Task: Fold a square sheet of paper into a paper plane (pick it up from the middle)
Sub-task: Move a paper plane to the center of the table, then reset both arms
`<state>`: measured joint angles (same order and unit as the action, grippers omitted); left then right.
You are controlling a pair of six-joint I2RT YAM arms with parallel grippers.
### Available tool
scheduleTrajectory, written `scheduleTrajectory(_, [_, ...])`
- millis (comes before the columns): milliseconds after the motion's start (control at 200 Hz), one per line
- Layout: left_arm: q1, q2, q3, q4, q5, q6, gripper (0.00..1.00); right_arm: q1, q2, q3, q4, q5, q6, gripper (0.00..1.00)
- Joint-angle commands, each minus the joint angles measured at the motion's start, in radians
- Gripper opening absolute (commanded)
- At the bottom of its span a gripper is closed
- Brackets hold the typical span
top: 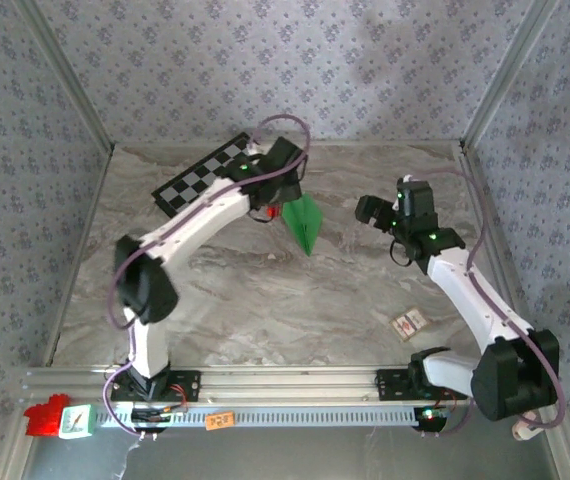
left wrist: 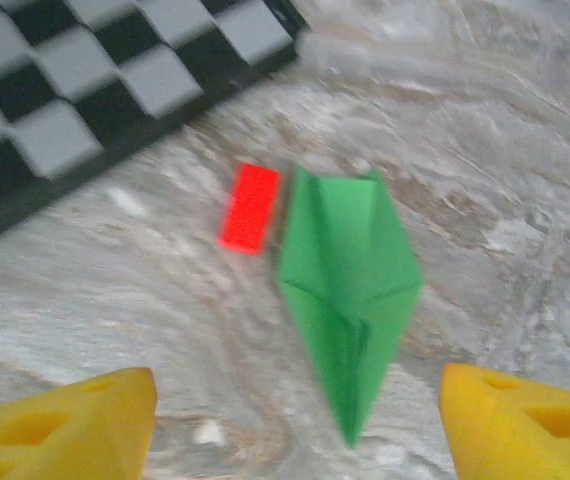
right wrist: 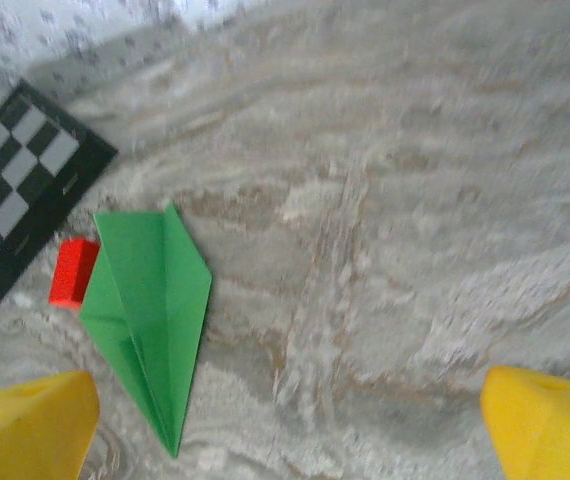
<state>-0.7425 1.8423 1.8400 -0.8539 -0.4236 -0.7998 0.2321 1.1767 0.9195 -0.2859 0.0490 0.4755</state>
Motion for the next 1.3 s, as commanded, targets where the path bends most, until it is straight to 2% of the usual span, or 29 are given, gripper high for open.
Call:
scheduleTrajectory(0, [0.054, -0.165, -0.205, 0.160, -0.190, 0.062, 0.90, -0.021, -0.045, 0.038, -0.022, 0.116, -0.083, 1.00])
scheduleTrajectory(100, [0.129, -0.312, -0.404, 0.269, -0.228, 0.091, 1.00, -0.052, -0.063, 0.030, -0.001, 0.194, -0.105, 1.00])
scheduleTrajectory(360, [0.358, -0.621, -0.902, 0.526, -0.374, 0.174, 1.00, -0.149, -0.062, -0.089, 0.094, 0.354, -0.121, 1.00])
scheduleTrajectory(470, [0.412, -0.713, -1.099, 0.725, -0.424, 0.303, 1.00, -0.179, -0.037, -0.169, 0.188, 0.400, -0.151, 1.00])
scheduleTrajectory(535, [0.451, -0.746, -1.164, 0.782, -0.409, 0.358, 1.00, -0.187, -0.020, -0.221, 0.253, 0.417, -0.173, 1.00])
scheduleTrajectory(670, [0.531, -0.768, -1.244, 0.853, -0.336, 0.476, 1.00, -0.209, 0.024, -0.352, 0.456, 0.404, -0.252, 1.00])
scheduleTrajectory(785, [0.610, -0.764, -1.356, 1.036, -0.177, 0.590, 1.00, -0.216, 0.055, -0.446, 0.616, 0.381, -0.315, 1.00])
scheduleTrajectory(925, [0.676, -0.746, -1.482, 1.307, 0.013, 0.655, 1.00, -0.226, 0.092, -0.520, 0.791, 0.276, -0.383, 1.00])
scheduleTrajectory(1059, [0.689, -0.701, -1.519, 1.466, 0.175, 0.732, 1.00, -0.234, 0.151, -0.544, 0.930, 0.164, -0.486, 1.00])
scheduleTrajectory(1139, [0.695, -0.655, -1.546, 1.576, 0.242, 0.769, 1.00, -0.253, 0.184, -0.544, 0.980, 0.081, -0.482, 1.00])
scheduleTrajectory(1294, [0.704, -0.541, -1.565, 1.730, 0.312, 0.811, 1.00, -0.263, 0.287, -0.570, 1.134, -0.013, -0.505, 1.00])
